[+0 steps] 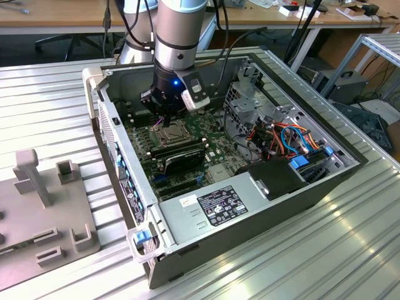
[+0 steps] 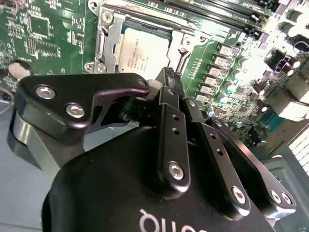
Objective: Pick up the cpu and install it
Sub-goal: 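Install the first cpu locking lever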
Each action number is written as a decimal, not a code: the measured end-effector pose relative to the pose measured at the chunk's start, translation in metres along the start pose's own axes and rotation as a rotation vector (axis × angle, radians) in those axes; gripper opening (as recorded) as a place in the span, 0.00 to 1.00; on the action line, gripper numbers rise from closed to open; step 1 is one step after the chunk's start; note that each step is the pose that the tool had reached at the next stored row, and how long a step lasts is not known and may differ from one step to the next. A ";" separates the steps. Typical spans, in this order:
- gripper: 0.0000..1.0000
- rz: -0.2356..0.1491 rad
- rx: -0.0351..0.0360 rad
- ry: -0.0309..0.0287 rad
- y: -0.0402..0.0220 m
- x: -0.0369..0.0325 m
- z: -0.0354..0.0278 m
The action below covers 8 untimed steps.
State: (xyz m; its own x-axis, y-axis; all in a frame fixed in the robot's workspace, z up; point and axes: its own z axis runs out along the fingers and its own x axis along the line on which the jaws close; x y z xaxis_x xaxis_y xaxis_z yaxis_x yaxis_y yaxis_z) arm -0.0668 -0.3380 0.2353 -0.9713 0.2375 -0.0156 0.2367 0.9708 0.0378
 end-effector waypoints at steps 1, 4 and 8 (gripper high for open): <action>0.11 -0.011 -0.0001 0.0004 0.0000 0.0000 0.0000; 0.11 -0.045 -0.0007 0.0016 0.0000 0.0000 0.0000; 0.11 -0.093 -0.0015 0.0034 0.0000 0.0000 0.0000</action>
State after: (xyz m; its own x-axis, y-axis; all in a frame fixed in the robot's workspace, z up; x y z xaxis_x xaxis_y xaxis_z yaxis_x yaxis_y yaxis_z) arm -0.0668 -0.3380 0.2353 -0.9891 0.1465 -0.0157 0.1459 0.9886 0.0378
